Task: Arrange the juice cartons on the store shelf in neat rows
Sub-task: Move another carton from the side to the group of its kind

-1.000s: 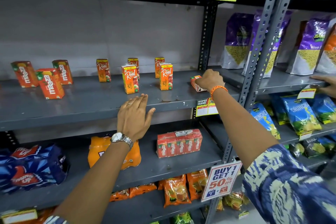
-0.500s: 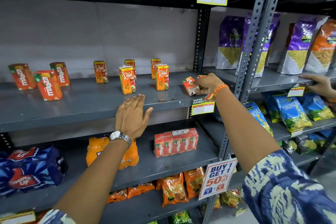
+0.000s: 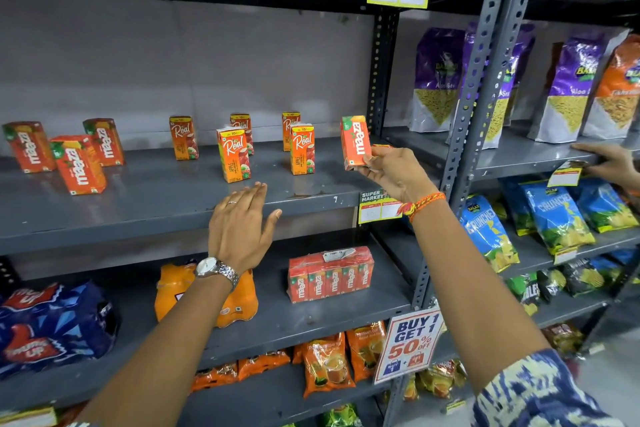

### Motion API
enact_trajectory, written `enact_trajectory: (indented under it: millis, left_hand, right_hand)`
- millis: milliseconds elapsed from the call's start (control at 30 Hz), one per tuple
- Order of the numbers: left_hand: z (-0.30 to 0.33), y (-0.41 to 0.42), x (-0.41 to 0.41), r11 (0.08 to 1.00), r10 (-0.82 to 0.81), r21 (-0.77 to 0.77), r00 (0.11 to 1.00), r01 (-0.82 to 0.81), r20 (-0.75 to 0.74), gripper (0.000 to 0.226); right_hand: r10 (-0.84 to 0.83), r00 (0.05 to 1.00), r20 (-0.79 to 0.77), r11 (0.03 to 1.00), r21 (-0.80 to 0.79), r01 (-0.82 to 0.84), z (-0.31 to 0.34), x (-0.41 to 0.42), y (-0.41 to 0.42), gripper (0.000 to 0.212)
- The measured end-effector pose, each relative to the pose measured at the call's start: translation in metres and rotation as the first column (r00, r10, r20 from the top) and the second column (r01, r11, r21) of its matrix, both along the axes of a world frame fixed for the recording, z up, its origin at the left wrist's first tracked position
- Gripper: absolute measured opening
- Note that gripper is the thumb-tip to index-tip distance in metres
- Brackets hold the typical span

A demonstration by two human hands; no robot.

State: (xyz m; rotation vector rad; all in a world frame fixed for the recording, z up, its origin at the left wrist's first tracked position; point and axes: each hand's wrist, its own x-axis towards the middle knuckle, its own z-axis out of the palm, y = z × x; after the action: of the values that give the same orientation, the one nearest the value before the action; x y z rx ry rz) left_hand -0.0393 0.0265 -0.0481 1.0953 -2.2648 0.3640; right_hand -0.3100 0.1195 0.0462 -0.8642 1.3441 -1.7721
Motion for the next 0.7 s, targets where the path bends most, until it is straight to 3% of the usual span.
enact_trajectory:
  millis: [133, 367, 700]
  left_hand:
    - [0.001, 0.001, 0.0, 1.0, 0.009, 0.014, 1.0, -0.009, -0.002, 0.064]
    - [0.006, 0.005, 0.01, 0.999, 0.045, 0.012, 0.998, -0.046, 0.041, 0.069]
    - [-0.001, -0.008, 0.09, 0.984, 0.172, 0.04, 0.985, -0.173, 0.011, 0.067]
  right_hand:
    - [0.012, 0.998, -0.063, 0.998, -0.068, -0.017, -0.009, 0.004, -0.002, 0.035]
    - [0.116, 0.992, -0.044, 0.989, -0.082, -0.119, -0.001, 0.012, -0.02, 0.035]
    - [0.197, 0.951, -0.238, 0.968, -0.105, -0.227, 0.002, 0.087, -0.058, 0.03]
